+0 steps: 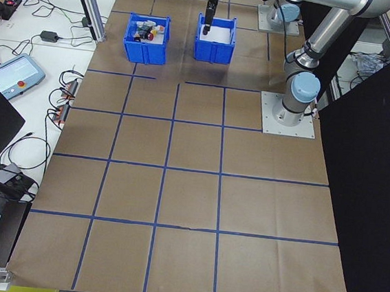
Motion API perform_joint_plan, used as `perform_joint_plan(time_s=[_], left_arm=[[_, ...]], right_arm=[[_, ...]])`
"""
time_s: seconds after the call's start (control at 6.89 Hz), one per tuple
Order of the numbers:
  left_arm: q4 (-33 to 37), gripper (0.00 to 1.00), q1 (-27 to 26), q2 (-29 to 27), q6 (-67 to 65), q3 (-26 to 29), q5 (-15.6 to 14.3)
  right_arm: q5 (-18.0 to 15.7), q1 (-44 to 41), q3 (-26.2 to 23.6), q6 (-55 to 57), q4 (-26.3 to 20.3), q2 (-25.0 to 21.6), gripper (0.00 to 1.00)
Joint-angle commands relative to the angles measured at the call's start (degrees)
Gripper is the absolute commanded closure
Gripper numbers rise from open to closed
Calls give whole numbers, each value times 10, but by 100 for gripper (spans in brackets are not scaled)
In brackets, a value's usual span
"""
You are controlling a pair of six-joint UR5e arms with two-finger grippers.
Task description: Place button box in front
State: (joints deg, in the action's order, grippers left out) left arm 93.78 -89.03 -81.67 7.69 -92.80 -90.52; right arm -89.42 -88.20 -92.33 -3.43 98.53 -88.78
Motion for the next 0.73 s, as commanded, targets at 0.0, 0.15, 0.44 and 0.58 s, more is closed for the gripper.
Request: perform_joint_plan(time_s=[0.0,0.15,0.44,0.58], left_arm=[[0,0,0,1,0,0,-1],[0,0,0,1,0,0,0],[0,0,0,1,0,0,0],[0,0,0,1,0,0,0]], right_arm=[[-38,-25,48,25,-49,26,0],[-38,-23,47,24,-50,27,0],[-38,-19,46,24,-61,19,0],[-37,-15,46,23,-69,18,0]])
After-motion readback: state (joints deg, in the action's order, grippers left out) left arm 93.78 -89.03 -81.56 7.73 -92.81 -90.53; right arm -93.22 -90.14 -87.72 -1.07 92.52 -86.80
